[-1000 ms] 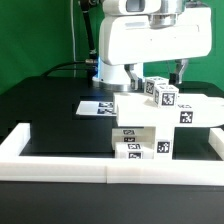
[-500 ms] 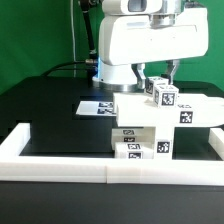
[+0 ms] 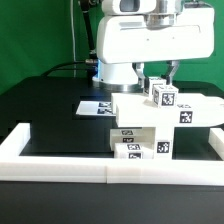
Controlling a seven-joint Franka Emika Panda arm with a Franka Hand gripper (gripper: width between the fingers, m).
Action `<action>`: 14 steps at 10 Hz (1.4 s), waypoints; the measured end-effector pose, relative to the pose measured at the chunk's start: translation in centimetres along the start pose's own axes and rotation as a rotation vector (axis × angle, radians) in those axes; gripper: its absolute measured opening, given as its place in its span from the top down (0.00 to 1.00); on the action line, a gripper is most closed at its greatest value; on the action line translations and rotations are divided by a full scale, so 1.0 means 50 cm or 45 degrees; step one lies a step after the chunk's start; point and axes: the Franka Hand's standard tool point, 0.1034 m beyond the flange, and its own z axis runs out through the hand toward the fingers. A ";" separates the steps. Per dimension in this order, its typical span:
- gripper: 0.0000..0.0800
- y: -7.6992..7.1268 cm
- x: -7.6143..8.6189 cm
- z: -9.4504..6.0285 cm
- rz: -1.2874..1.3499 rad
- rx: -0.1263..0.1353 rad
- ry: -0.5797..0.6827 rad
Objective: Assemble chair
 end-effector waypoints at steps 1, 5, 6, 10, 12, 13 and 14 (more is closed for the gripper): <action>0.64 0.000 0.000 0.000 0.055 0.000 0.000; 0.64 -0.002 0.000 0.000 0.406 0.001 0.000; 0.64 -0.004 0.001 0.000 0.551 0.004 0.000; 0.38 -0.005 0.001 0.001 0.633 0.003 0.000; 0.23 -0.005 0.001 0.001 0.633 0.003 0.000; 0.20 -0.005 0.001 0.001 0.633 0.003 0.000; 0.20 -0.005 0.001 0.001 0.633 0.003 -0.001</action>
Offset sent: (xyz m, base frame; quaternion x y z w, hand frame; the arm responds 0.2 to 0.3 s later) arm 0.0000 0.0000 0.0000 0.0000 0.0000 0.1296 0.9916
